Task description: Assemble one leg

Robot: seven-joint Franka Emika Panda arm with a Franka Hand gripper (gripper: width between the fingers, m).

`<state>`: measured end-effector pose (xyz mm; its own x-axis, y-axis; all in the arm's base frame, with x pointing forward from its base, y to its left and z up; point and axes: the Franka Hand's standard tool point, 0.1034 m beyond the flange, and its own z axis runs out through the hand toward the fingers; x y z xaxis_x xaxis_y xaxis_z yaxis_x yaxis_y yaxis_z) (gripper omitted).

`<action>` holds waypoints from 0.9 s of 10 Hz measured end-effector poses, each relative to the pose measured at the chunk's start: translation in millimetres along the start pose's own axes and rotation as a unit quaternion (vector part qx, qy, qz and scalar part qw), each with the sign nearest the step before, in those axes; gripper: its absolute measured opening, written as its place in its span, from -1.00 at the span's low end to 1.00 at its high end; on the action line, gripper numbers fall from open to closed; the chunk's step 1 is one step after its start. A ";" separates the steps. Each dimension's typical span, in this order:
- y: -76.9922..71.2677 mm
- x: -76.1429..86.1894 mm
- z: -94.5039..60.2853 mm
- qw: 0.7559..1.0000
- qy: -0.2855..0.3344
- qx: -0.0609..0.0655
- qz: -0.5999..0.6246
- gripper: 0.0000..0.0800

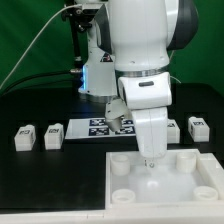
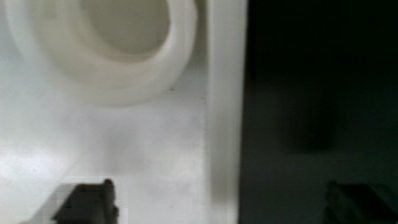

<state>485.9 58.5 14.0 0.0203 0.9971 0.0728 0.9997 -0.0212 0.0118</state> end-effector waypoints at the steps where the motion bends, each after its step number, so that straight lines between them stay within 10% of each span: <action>1: 0.0 -0.1 0.0 1.000 0.000 0.000 0.000 0.59; 7: 0.4 0.5 -2.4 1.000 0.000 -0.001 0.017 0.62; 9: -8.0 16.9 -29.9 0.995 -0.006 -0.014 0.096 0.62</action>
Offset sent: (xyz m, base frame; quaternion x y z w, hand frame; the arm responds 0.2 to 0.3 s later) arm 0.0000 0.0000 0.0000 0.0000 0.0000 0.0000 1.0000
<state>477.9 73.4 45.0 0.2112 0.9753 0.0650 0.9766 -0.2133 0.0269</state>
